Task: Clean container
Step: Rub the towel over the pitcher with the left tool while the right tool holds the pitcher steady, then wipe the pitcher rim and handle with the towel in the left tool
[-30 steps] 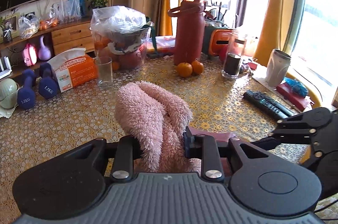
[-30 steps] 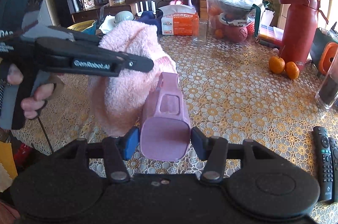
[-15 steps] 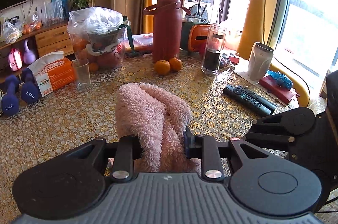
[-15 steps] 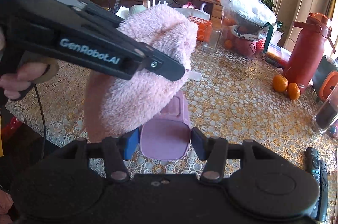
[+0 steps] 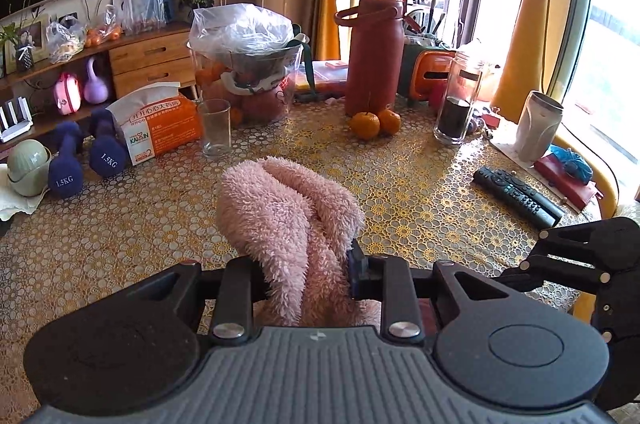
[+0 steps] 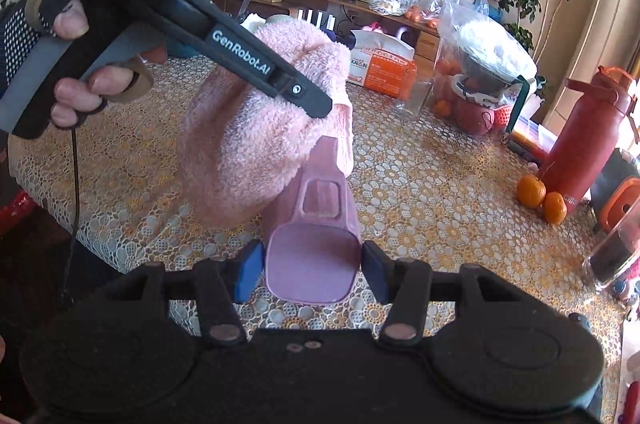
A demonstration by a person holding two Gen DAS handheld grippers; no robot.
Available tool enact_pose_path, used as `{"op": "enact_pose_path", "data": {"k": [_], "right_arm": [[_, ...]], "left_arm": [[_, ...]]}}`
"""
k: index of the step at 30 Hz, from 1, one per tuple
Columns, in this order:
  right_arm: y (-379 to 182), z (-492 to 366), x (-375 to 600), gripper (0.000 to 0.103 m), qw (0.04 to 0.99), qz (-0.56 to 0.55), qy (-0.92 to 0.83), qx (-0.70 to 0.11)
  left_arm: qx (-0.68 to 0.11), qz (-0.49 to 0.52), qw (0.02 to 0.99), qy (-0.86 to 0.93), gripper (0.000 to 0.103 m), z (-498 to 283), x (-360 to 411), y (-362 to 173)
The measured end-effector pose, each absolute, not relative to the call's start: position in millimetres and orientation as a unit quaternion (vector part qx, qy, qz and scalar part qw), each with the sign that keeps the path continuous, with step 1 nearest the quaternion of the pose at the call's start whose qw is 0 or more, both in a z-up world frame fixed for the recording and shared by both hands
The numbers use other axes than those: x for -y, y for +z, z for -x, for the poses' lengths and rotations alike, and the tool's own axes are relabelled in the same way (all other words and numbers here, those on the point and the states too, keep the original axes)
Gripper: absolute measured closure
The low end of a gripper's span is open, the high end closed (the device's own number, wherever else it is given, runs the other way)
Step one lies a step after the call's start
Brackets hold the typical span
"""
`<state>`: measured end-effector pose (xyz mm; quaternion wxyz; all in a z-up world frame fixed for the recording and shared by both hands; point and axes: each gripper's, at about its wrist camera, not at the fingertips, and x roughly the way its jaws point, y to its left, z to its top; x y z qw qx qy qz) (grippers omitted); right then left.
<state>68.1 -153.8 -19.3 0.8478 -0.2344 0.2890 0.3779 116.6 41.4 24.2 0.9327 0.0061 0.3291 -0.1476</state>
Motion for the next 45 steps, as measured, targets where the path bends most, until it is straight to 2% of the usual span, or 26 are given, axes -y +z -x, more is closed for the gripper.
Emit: {"op": "enact_pose_path", "data": {"k": [6, 12, 34, 38, 45], "right_arm": [[-24.1, -54.3, 145.7, 0.051, 0.836, 0.295, 0.385, -0.255], [-25.7, -47.5, 138.7, 0.051, 0.824, 0.327, 0.397, -0.238], [-25.3, -38.4, 122.7, 0.051, 0.808, 0.381, 0.41, -0.186], [-21.9, -49.0, 129.0, 0.049, 0.818, 0.329, 0.416, -0.221], [-0.9, -75.7, 168.7, 0.046, 0.852, 0.107, 0.41, -0.309]], "left_arm": [[-0.316, -0.022, 0.923, -0.216, 0.076, -90.0, -24.6, 43.0], [-0.334, -0.042, 0.914, -0.227, 0.077, -89.0, -5.2, 27.2], [-0.366, 0.011, 0.921, -0.134, 0.077, -113.7, -60.6, 3.6], [-0.365, 0.005, 0.922, -0.129, 0.077, -112.4, -60.5, 3.8], [-0.36, 0.002, 0.924, -0.128, 0.077, -109.6, -56.8, 3.9]]}}
